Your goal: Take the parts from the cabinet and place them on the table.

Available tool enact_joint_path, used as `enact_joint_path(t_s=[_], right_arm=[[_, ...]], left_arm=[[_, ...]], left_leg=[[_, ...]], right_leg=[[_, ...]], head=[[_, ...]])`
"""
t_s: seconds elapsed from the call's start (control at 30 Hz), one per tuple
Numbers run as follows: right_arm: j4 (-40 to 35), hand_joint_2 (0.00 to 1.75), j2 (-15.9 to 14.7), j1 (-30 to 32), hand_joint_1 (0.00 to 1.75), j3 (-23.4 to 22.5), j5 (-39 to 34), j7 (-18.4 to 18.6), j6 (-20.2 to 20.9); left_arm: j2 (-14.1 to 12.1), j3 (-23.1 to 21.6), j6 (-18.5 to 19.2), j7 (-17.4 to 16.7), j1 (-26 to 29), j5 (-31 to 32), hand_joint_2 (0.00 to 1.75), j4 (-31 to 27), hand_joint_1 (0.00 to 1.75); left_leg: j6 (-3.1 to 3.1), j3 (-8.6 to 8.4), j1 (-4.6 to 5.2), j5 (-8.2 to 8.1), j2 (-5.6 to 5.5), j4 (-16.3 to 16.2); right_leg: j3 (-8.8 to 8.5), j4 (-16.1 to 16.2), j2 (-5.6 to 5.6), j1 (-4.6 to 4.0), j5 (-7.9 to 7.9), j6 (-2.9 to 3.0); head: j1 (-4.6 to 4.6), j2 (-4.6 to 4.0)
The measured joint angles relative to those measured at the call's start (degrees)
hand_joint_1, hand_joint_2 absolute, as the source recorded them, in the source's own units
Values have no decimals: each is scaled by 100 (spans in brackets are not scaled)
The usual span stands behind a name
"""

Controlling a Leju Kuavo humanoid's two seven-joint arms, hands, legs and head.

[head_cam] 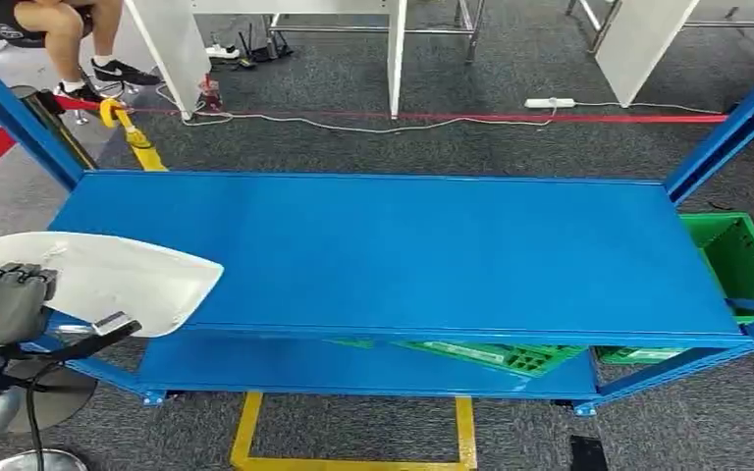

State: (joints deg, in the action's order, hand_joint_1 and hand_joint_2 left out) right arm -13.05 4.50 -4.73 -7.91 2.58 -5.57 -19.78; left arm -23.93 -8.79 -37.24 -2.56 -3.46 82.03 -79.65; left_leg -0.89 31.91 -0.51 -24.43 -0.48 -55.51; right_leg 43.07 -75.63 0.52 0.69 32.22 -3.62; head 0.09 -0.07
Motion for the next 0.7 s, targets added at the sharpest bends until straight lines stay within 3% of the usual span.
enact_joint_path(t_s=[0.03, 0.07, 0.13, 0.17, 0.2, 0.33, 0.37, 0.4, 0.47, 0.5, 0.53, 0.57, 0.6, 0.63, 0.67, 0.7], right_arm=[[9, 0, 0, 13, 0, 2, 0, 9, 0], [13, 0, -2, 18, 0, 2, 0, 9, 0], [15, 0, -4, 11, 0, 2, 0, 11, 0], [15, 0, -2, 0, 0, 4, 0, 11, 0], [15, 0, 4, -12, 0, 9, 0, 11, 0], [20, 0, 4, -5, 0, 9, -2, 15, 0], [20, 0, 2, -10, 0, 9, -4, 15, 4], [20, 0, 2, -14, 0, 9, -7, 13, 13], [22, 0, 4, -6, 0, 9, -17, 11, 37], [22, 0, 4, 2, 0, 9, -20, 9, 42], [22, 0, 4, 6, 0, 9, -20, 7, 46], [22, 0, 4, 6, 0, 9, -24, 7, 50], [22, 0, 4, 3, 0, 7, -28, 7, 52], [22, 0, 4, -2, 0, 9, -31, 4, 61], [22, 0, 7, -5, 0, 9, -33, 4, 68], [22, 0, 7, -5, 0, 9, -35, 4, 70]], left_arm=[[13, 0, 2, 0, 13, 0, 175, 0, 175], [22, 0, 2, 0, 19, 0, 175, 0, 175], [28, 0, 2, 0, 21, 0, 175, 0, 175], [28, 2, 2, 0, 21, 0, 175, -2, 175], [24, 22, 2, 0, 22, 0, 175, -18, 175], [26, 33, 0, 0, 28, 2, 175, -26, 175], [24, 37, 0, 0, 35, 0, 175, -26, 175], [22, 44, 0, 0, 34, 2, 175, -28, 175], [22, 48, 2, 0, 35, 0, 175, -28, 175], [26, 48, 2, 0, 50, 0, 175, -26, 175], [26, 48, 2, 0, 59, 0, 175, -28, 175], [26, 48, 2, 0, 60, 0, 175, -26, 175], [24, 50, 2, 0, 58, 0, 175, -28, 175], [22, 59, 2, 0, 55, 0, 175, -28, 175], [17, 68, 2, 0, 48, 0, 175, -31, 175], [13, 77, 2, 2, 27, 0, 175, -37, 175]], left_leg=[[2, -1, -8, 0, 2, 0], [8, -1, -18, 2, 1, -4], [64, -2, -55, -13, -2, -32], [113, 3, -52, -27, -5, -58], [161, 38, -33, -24, -17, -71], [283, 48, -53, 6, -26, -89], [310, 89, -57, -132, -5, -166], [323, 199, -55, -397, -1, -448], [345, 564, -54, -931, -1, -1394], [345, 706, -54, -1084, -1, -1791], [338, 714, -52, -1077, -1, -1904], [327, 604, -50, -943, -1, -1775], [313, 390, -50, -733, -1, -1439], [297, 69, -50, -499, -1, -930], [279, -273, -50, -373, 0, -410], [270, -487, -19, -459, -3, -35]], right_leg=[[-10, -19, -3, 3, -67, -8], [-147, 223, -6, 7, -245, -14], [-720, 1259, -15, 32, -710, -38], [-929, 1653, -16, 43, -651, -69], [-1025, 1661, 37, -2, -664, 28], [-934, 1655, 35, 2, -685, 234], [-911, 1662, 28, 10, -718, 286], [-875, 1666, 26, 9, -747, 328], [-784, 1665, 18, -8, -808, 357], [-733, 1664, 16, -18, -845, 362], [-687, 1661, 14, -21, -884, 360], [-643, 1661, 13, -23, -922, 359], [-605, 1661, 14, -23, -961, 353], [-569, 1661, 16, -21, -998, 336], [-545, 1659, 19, -19, -1037, 311], [-503, 1646, 26, -49, -1073, 270]], head=[[-4, 0], [0, 0], [-2, 0], [4, 0], [0, 0], [-7, 0], [-29, 0], [-26, 0], [-28, 0], [-26, 0], [-26, 0], [-26, 0], [-24, 0], [-26, 0], [-26, 0], [-31, 0]])
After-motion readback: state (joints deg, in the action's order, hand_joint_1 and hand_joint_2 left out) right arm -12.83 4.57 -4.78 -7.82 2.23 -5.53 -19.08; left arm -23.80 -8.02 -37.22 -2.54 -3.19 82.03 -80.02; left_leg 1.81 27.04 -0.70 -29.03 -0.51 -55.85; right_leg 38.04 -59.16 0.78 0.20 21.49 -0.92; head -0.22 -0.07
